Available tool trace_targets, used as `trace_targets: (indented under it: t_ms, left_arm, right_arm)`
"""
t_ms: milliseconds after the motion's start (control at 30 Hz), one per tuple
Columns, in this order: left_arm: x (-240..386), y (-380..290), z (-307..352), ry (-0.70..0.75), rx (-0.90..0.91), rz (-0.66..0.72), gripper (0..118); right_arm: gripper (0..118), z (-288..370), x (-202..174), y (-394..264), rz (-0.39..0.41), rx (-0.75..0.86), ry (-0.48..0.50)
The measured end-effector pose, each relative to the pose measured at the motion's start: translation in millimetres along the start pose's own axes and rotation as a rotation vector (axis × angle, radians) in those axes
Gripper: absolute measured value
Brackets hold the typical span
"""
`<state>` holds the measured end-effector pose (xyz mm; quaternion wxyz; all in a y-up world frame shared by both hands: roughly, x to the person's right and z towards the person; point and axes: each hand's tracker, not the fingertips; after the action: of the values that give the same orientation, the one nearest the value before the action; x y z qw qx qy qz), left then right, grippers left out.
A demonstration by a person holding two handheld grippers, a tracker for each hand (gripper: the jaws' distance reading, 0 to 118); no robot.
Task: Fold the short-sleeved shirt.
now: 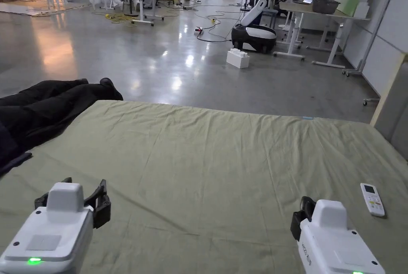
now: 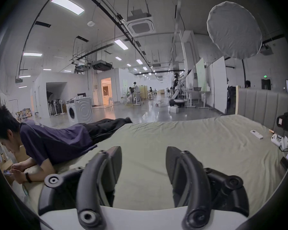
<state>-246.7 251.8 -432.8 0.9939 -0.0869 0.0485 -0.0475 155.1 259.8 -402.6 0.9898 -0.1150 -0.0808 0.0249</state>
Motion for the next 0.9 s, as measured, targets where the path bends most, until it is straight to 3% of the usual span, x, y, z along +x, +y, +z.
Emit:
trace_targets:
  t_ms: [100, 300, 900]
  left_arm:
    - [18.2, 1.0, 2.1, -0.013, 0.027, -0.004, 24]
    - [41.0, 10.9, 8.9, -0.039, 0.025, 0.044, 6]
    - [50.4, 13.2, 14.1, -0.111, -0.007, 0.062, 6]
  right_arm:
    - [0, 0.7, -2.2, -1.2, -0.012, 0.004, 0.0]
    - [0, 5.1, -5.3, -3.4, -0.001, 0.028, -0.004]
    - [0, 17.7, 3.2, -7.3, 0.001, 0.06, 0.003]
